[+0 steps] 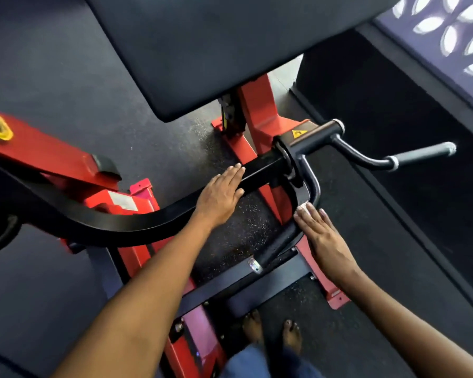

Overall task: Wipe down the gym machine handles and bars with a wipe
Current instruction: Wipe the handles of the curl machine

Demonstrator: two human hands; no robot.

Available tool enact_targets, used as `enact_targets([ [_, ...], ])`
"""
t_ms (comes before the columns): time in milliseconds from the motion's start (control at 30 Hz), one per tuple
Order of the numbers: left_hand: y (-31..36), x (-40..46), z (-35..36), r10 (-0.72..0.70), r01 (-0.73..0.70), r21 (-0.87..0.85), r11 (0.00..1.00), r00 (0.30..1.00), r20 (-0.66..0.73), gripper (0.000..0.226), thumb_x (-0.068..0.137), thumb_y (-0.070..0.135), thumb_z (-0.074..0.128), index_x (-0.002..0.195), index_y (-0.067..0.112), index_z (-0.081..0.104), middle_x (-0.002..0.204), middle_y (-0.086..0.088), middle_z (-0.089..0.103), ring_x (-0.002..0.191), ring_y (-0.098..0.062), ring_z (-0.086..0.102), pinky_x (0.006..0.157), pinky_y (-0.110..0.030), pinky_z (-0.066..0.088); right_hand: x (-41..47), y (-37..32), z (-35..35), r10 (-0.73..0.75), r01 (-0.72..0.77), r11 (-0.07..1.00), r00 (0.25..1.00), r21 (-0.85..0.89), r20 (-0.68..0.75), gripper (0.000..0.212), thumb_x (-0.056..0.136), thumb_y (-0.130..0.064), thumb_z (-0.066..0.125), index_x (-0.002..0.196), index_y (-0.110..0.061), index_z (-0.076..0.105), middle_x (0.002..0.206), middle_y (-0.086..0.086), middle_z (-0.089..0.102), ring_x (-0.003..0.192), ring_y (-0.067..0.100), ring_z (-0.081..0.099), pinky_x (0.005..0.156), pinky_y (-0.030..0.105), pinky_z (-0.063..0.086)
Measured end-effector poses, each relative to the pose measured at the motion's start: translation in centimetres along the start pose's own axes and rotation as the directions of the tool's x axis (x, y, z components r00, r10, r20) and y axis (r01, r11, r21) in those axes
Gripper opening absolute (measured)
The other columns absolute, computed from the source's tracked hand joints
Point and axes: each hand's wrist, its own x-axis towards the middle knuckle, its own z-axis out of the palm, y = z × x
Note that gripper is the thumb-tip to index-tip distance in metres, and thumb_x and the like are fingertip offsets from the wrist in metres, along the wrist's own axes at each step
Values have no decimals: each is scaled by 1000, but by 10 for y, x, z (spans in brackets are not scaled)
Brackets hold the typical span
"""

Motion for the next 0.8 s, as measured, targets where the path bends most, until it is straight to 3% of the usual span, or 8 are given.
enact_targets([
  [100,-5,-3,9,27,-28,-8,1000,996,-85,56,102,36,22,153,12,18,161,-4,19,148,-18,19,119,-33,18,-20,-29,27,-22,20,990,1000,140,16,57,83,12,42,139,-2,41,147,9,33,142,21,18,118,29,5],
  [200,-4,-3,12,24,-29,-29,999,989,-146,61,99,39,15,150,9,29,157,-6,30,144,-21,29,116,-35,24,-41,-69,43,-222,191,948,970,254,98,46,101,-10,15,141,-5,36,149,8,33,144,18,13,118,30,5],
  [267,-5,-4,14,24,-31,-44,999,987,-158,62,98,39,15,150,9,31,156,-7,32,143,-22,31,115,-36,26,-37,-73,35,-282,245,917,956,316,77,46,102,-17,17,139,-5,40,148,9,35,141,18,22,118,33,10],
  [367,-4,-3,16,25,-34,-43,999,981,-190,58,100,38,19,149,9,32,156,-6,32,143,-22,31,116,-35,25,-6,-37,11,-21,57,957,992,285,-126,37,98,-6,34,129,1,54,138,15,48,133,24,39,116,36,21],
  [467,-2,-3,16,8,-14,-33,999,980,-198,52,104,34,25,151,11,29,157,-5,30,145,-20,28,117,-32,20,18,-3,-1,99,-88,991,989,99,-112,39,86,-3,42,121,0,60,126,15,59,127,28,47,115,37,20],
  [633,-1,-4,15,-14,9,-26,1000,984,-178,56,101,37,20,151,11,29,157,-4,30,145,-20,28,116,-31,20,10,-55,28,-135,136,990,990,37,-34,44,79,-7,33,106,-2,68,104,12,68,103,25,63,108,48,32],
  [733,0,-5,13,-18,14,-25,1000,986,-168,52,103,33,26,151,11,28,157,-4,30,145,-21,27,117,-32,20,-14,-84,43,-339,323,929,939,179,64,44,83,-4,33,113,-5,66,115,9,65,115,22,58,113,43,27],
  [800,0,-5,13,-23,20,-21,1000,987,-161,50,105,31,29,151,11,27,157,-4,29,145,-20,26,118,-33,19,-23,-83,34,-399,364,868,916,338,38,46,84,3,32,120,-2,60,125,12,59,126,22,48,113,40,26],
])
